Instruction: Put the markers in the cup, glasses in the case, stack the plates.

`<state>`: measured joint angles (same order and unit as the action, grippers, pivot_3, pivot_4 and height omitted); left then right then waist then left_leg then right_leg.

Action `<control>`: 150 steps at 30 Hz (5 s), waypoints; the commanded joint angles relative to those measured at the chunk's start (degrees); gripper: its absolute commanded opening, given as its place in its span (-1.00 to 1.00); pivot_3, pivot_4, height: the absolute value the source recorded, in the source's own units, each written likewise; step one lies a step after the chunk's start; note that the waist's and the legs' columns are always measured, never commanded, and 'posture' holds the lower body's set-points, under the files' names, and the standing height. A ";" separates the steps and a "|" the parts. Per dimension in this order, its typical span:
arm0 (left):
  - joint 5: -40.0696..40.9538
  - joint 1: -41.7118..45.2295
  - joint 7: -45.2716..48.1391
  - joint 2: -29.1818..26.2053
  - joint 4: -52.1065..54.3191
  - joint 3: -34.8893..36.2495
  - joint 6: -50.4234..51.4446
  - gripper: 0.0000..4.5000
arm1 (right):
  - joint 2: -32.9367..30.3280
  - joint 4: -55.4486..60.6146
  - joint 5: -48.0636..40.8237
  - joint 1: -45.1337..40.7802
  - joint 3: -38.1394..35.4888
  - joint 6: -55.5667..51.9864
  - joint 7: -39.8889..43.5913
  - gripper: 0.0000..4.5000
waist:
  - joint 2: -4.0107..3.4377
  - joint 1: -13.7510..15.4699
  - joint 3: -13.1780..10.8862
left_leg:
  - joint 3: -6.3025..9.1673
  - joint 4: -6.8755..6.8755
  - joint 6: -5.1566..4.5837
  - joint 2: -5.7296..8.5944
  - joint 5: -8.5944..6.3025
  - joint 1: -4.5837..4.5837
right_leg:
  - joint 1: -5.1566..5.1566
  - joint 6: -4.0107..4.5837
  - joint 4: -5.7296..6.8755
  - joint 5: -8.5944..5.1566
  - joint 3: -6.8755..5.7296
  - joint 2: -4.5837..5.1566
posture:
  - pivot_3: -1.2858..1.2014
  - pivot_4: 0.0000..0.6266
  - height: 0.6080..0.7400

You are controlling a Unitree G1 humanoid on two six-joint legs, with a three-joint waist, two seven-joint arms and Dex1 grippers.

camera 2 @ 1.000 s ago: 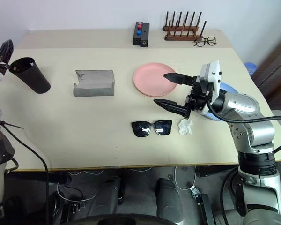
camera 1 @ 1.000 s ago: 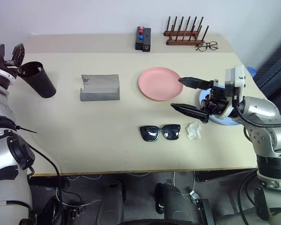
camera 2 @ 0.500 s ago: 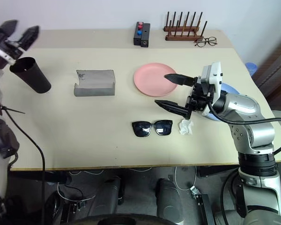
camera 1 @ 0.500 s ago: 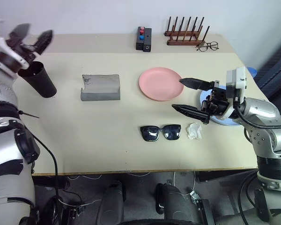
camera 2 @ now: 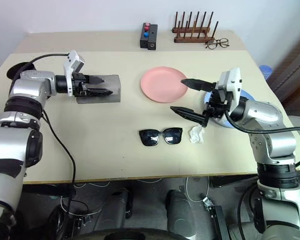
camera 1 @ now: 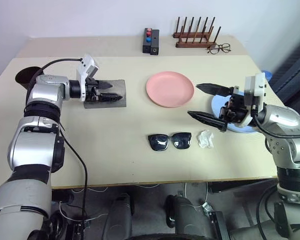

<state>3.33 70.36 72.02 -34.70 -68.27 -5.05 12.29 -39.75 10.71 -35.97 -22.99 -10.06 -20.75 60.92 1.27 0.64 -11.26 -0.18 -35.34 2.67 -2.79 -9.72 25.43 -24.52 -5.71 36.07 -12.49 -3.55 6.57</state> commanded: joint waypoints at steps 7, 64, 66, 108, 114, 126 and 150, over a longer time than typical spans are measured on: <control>-9.65 3.04 -4.76 -1.09 -4.61 -3.62 -7.36 0.98 | -4.30 -0.10 2.78 2.50 -3.62 2.75 -0.61 1.00 | 0.00 0.10 0.00 | 0.00 -0.03 0.01 0.00 0.00 0.02 | 0.00 0.01 -0.01 0.00 0.00 0.01 | 0.03 -0.52 1.00; 28.27 -28.81 20.48 -34.82 66.56 -26.34 19.01 -0.98 | -3.25 -0.61 2.34 0.63 -2.39 3.04 -0.91 1.00 | -0.07 -0.80 -0.03 | 0.01 -0.02 0.00 -0.03 -0.01 0.00 | -0.02 0.29 -0.01 -0.16 0.11 0.01 | 0.03 -0.52 1.00; 25.98 -31.86 20.48 -35.02 67.51 -25.83 16.38 -0.98 | -3.18 -0.76 2.40 0.49 -2.34 3.11 -0.85 1.00 | -0.07 -0.89 -0.03 | 0.01 0.00 0.00 -0.03 -0.01 0.00 | -0.03 0.29 -0.01 -0.16 0.11 0.01 | 0.03 -0.52 1.00; 17.39 -8.56 15.45 -6.64 51.42 -19.26 21.11 0.97 | -7.19 5.27 1.37 10.20 -7.76 2.29 -0.02 1.00 | -0.12 0.16 -0.01 | -0.01 -0.37 -0.15 0.00 -0.10 0.09 | 0.04 0.10 0.01 -0.26 0.12 0.01 | 0.03 -0.52 1.00; 10.73 -3.03 13.76 5.40 42.23 -21.30 16.35 0.97 | -7.48 6.48 1.69 12.83 -8.94 2.69 -0.44 1.00 | -0.11 0.20 -0.02 | -0.01 -0.60 -0.34 0.00 -0.21 0.20 | 0.06 0.10 0.01 -0.25 0.13 0.01 | 0.03 -0.52 1.00; -0.75 -3.11 11.88 20.38 28.91 -26.43 6.03 0.97 | -6.62 8.39 1.37 15.36 -10.50 3.07 -3.07 1.00 | -0.12 0.24 -0.02 | -0.01 -0.75 -0.49 0.00 -0.31 0.27 | 0.06 0.25 -0.01 -0.16 0.13 0.01 | 0.03 -0.52 1.00; -7.20 -6.41 10.56 25.46 28.30 -25.22 7.60 -0.99 | -6.69 8.25 1.42 15.73 -10.91 3.96 -4.86 1.00 | -0.18 0.59 0.04 | 0.04 -0.81 -0.53 0.03 -0.35 0.00 | 0.46 0.05 -0.17 -0.28 0.13 0.01 | 0.03 -0.52 1.00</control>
<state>-3.19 63.84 82.89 -8.82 -40.25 -30.54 18.91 -46.12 18.02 -34.00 -6.28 -19.37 -18.09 56.12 1.09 1.23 -11.22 -0.13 -36.15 2.14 -2.76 -10.07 25.43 -24.06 -5.65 35.90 -12.77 -3.43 6.58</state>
